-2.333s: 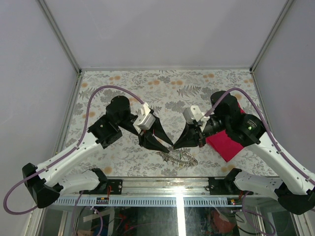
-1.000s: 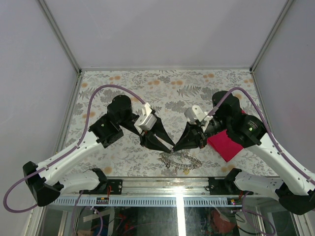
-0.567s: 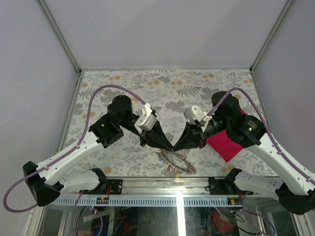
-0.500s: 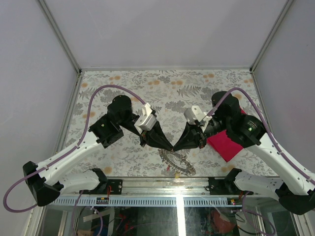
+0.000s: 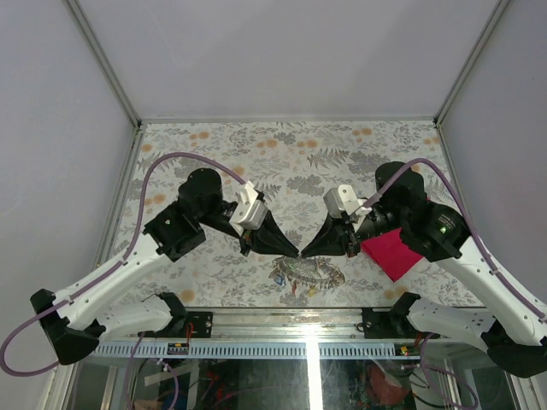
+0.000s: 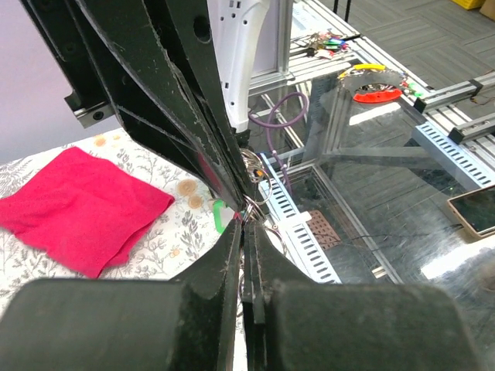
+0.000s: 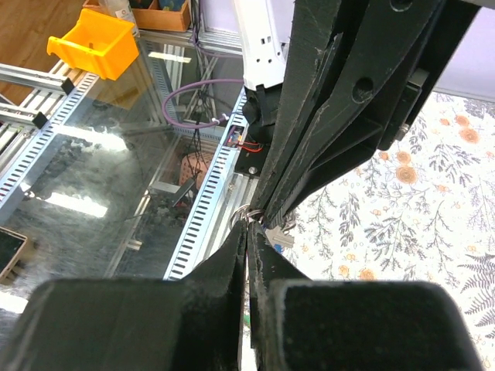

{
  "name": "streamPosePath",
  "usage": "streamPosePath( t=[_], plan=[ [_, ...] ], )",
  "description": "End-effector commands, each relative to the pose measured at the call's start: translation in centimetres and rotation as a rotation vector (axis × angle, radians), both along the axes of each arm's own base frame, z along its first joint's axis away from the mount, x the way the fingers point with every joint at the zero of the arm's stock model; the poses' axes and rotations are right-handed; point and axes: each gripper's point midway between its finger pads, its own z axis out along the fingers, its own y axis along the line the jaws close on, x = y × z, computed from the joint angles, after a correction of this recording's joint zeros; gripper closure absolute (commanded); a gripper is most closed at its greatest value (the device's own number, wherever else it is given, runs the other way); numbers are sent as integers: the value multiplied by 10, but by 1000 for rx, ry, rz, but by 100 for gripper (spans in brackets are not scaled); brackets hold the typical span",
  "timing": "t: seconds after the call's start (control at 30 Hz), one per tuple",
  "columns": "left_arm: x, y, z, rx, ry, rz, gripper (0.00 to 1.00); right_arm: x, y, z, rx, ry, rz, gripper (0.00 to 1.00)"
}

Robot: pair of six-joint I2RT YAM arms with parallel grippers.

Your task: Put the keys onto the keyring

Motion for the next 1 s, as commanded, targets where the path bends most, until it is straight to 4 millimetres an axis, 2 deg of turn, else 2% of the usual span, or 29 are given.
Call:
streamPosePath(
  t=[0.0,0.4,0.67,0.97],
  plan=[
    [-1,6,9,-1,-46,40,100,3,-3,20,54,-86,-40,100],
    [13,10,12,19,-92,156,100,9,-8,21,36,-73,-117,100],
    [32,11,9,49,-113,279,100,29,-7,23,27,-59,-245,100],
    [63,15,7,67,-129,470,100,58,-4,39,119,-64,-424,100]
  ],
)
